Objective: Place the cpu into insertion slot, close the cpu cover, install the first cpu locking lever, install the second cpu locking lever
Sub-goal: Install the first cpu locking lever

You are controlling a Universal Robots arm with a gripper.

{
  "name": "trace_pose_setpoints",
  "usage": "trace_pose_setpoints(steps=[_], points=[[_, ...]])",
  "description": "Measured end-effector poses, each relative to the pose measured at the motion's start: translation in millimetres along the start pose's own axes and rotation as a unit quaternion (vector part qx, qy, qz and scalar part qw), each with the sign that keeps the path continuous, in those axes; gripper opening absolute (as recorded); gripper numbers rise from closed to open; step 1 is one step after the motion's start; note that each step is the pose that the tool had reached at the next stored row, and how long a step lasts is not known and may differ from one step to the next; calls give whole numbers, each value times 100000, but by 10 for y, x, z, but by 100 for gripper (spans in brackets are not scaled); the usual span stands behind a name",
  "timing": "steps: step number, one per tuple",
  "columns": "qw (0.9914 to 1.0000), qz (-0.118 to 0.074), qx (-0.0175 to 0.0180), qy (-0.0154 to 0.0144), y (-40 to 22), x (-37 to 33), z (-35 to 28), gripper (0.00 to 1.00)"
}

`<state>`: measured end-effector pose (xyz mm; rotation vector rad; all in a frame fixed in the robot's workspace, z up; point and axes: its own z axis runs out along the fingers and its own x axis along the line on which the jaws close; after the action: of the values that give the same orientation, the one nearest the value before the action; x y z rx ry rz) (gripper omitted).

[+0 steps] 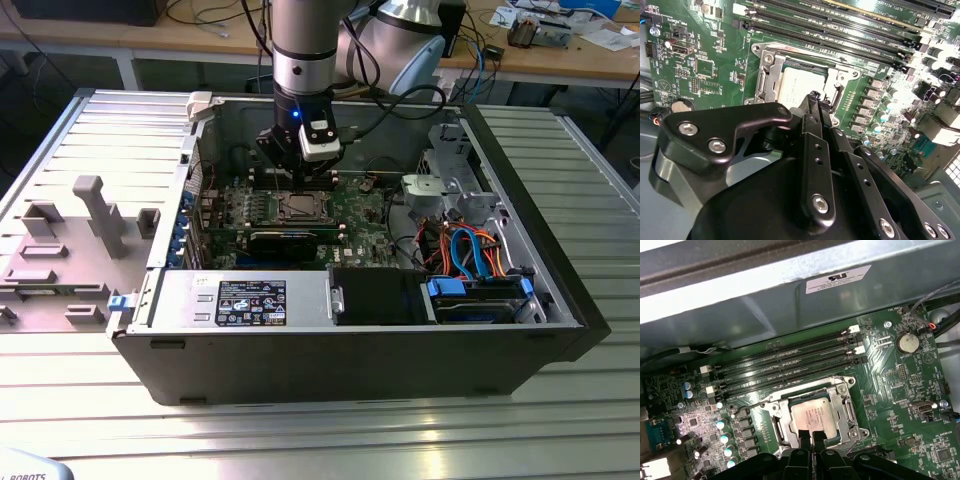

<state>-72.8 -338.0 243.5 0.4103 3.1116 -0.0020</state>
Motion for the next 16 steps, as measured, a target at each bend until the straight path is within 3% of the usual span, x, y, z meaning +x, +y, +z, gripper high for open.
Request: trace_pose_setpoints(steps=[16], points=[[99993,-1210,-4,1,0,0,0,16]])
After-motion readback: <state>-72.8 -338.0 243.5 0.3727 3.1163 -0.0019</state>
